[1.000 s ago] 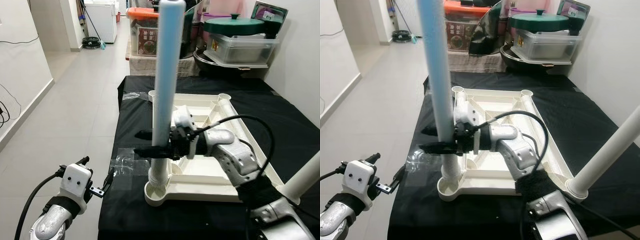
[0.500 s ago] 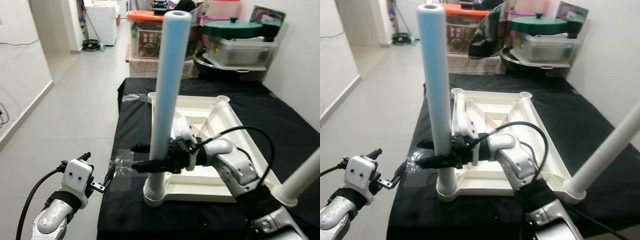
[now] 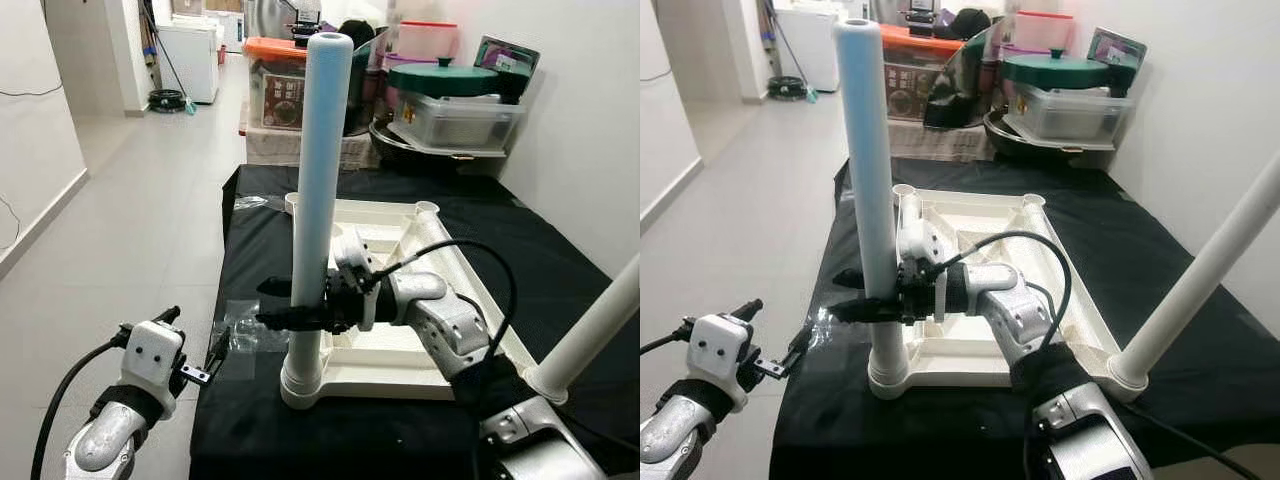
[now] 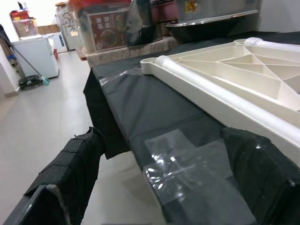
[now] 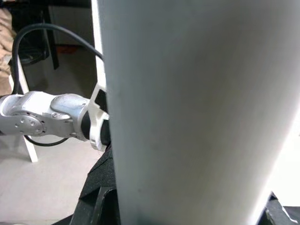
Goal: Building children table
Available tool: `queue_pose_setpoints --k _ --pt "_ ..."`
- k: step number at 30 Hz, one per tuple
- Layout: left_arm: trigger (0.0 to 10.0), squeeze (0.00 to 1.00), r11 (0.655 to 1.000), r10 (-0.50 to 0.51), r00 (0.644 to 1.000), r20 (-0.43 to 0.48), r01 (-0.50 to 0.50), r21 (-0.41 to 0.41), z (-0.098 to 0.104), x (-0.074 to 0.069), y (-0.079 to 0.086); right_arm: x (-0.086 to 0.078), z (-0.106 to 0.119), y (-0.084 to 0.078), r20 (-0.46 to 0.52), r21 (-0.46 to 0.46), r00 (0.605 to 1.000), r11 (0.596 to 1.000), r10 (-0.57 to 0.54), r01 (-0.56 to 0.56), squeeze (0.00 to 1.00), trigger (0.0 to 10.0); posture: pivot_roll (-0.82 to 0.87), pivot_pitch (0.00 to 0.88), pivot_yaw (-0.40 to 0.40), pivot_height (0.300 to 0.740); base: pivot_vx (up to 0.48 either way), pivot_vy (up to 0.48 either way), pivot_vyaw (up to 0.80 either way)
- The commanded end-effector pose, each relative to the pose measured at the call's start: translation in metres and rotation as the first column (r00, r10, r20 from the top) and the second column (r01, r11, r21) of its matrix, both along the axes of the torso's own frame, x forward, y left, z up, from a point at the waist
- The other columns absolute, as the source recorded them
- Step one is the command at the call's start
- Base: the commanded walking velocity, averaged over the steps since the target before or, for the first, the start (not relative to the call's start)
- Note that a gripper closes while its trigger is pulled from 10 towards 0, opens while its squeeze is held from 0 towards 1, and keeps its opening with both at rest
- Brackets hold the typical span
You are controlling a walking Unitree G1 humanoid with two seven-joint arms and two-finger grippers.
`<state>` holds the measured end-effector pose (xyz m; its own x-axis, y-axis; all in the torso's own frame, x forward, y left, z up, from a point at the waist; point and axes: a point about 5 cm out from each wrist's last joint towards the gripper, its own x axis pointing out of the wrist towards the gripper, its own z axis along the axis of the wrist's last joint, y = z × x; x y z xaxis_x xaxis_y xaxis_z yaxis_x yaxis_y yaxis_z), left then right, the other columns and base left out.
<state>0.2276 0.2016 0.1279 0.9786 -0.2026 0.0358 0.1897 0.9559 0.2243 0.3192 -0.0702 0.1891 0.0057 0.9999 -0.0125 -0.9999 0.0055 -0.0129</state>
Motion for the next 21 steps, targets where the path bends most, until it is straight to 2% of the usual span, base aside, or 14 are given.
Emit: queue_pose_setpoints --k 1,14,21 --pt "10.0 0.0 1.0 0.007 1.0 -0.012 -0.008 -0.019 -0.004 -0.001 0.0 -0.001 -0.041 -0.011 -0.158 -0.112 0.985 0.992 -0.071 0.054 0.0 10.0 0.08 0.0 -0.131 0.74 0.0 0.0 0.0" --pt "10.0 0.0 1.0 0.013 1.0 -0.02 -0.014 -0.025 -0.006 -0.002 0.002 -0.001 -0.056 -0.021 -0.192 -0.079 0.97 0.988 -0.147 0.134 0.0 10.0 0.07 0.0 -0.118 0.74 0.0 0.0 0.0" --pt "10.0 0.0 1.0 0.007 1.0 -0.017 -0.007 -0.024 -0.005 0.0 0.002 -0.007 -0.061 -0.018 -0.146 -0.102 0.977 0.985 -0.154 0.14 0.0 10.0 0.06 0.0 -0.108 0.74 0.0 0.0 0.0"
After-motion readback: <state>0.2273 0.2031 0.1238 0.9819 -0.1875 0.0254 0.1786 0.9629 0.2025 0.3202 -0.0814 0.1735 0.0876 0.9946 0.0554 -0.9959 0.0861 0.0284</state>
